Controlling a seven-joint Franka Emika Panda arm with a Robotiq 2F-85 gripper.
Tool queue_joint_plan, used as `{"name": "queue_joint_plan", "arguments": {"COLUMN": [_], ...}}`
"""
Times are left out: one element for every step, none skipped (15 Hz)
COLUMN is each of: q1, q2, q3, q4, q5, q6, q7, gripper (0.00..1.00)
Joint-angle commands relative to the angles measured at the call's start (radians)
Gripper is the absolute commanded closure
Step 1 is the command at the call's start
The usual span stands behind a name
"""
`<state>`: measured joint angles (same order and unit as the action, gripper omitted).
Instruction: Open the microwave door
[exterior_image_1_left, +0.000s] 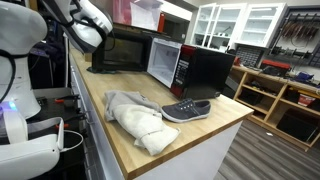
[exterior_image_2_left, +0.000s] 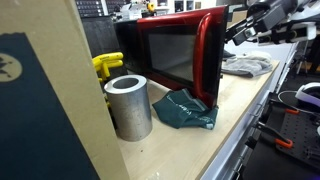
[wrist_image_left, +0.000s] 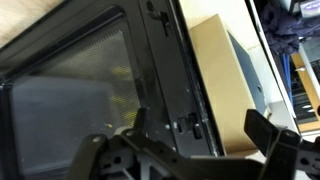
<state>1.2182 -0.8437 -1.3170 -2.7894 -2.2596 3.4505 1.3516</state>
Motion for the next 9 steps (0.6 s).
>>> {"name": "queue_joint_plan", "arguments": {"q1": [0.06,0.039,0.0,0.042,0.027,0.013,0.005,0.002,0.002], "q2": [-0.079,-0.079,-0.072,-0.077,-0.085,-0.088,-0.089,-0.089,-0.089], "q3": [0.031,0.061,0.096,0.023,0.042,0.055,0.061,0.062,0.062], "q4": [0.029,0.031,0.033,0.009,0.011,0.012,0.012,0.012,0.012], "q5": [-0.003,0.02,0.05,0.053,0.067,0.073,0.074,0.074,0.074], "q6": [0.029,0.029,0.031,0.0,-0.001,-0.001,-0.001,-0.001,-0.001], "q7": [0.157,0.156,0.155,0.01,0.011,0.011,0.012,0.012,0.012], "gripper": [0.0,0.0,0.0,0.0,0.0,0.0,0.0,0.0,0.0]}}
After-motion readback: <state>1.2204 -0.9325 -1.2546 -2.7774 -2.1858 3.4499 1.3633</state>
